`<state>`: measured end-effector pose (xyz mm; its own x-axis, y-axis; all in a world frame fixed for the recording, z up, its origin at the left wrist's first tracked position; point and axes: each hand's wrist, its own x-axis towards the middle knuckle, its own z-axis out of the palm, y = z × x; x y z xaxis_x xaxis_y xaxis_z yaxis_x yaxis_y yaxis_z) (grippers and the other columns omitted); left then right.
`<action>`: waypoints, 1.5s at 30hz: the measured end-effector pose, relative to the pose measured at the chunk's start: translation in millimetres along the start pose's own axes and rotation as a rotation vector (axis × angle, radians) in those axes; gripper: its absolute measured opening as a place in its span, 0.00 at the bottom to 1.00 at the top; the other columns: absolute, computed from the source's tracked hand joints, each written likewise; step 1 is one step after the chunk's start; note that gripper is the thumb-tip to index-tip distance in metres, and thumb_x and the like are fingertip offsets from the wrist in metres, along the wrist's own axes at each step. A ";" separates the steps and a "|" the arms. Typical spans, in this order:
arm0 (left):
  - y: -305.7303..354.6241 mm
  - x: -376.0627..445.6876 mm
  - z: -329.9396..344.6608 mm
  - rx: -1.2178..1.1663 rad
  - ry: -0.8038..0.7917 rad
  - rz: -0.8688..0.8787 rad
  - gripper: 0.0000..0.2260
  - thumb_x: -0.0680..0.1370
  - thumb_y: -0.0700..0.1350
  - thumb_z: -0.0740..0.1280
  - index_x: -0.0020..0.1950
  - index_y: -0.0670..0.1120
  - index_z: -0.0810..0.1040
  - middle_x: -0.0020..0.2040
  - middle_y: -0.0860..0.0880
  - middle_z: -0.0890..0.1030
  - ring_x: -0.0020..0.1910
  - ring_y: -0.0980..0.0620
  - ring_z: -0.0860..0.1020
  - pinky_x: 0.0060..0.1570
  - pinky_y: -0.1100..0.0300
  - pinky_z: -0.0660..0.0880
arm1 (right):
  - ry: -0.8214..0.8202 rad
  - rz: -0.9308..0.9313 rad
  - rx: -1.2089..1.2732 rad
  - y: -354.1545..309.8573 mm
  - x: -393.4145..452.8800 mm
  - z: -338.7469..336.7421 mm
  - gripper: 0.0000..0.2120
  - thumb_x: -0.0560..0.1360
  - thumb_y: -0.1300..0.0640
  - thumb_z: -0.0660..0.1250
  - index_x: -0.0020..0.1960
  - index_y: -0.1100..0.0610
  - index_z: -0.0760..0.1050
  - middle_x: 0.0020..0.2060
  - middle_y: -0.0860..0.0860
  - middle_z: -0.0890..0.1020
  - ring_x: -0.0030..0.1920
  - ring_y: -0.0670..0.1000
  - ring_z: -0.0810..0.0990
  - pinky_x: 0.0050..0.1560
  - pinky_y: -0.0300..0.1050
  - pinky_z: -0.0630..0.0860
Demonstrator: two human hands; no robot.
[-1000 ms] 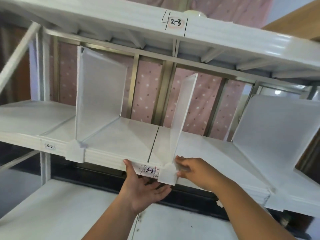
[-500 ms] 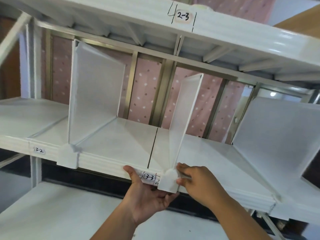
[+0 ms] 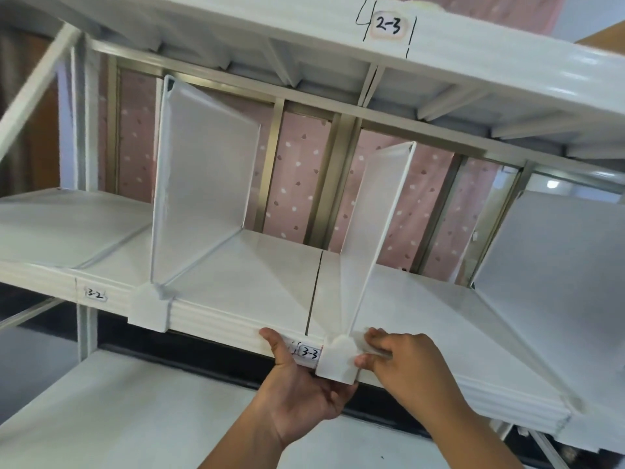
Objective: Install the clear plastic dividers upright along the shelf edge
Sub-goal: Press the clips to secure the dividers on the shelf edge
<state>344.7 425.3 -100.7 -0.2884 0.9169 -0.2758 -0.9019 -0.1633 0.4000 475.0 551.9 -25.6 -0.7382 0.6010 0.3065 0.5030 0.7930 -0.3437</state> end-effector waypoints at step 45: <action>36.9 -15.0 -24.5 -0.170 -0.196 -0.094 0.45 0.63 0.55 0.80 0.75 0.36 0.76 0.61 0.31 0.83 0.40 0.33 0.85 0.31 0.44 0.84 | 0.142 0.158 -0.560 -63.1 -9.5 18.0 0.45 0.56 0.10 0.34 0.33 0.51 0.61 0.27 0.46 0.68 0.26 0.42 0.61 0.27 0.40 0.53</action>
<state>307.8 396.6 -103.2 -0.1476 0.9813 -0.1234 -0.9676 -0.1174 0.2236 442.3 494.4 -22.8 -0.5868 0.6929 0.4189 0.7909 0.6015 0.1130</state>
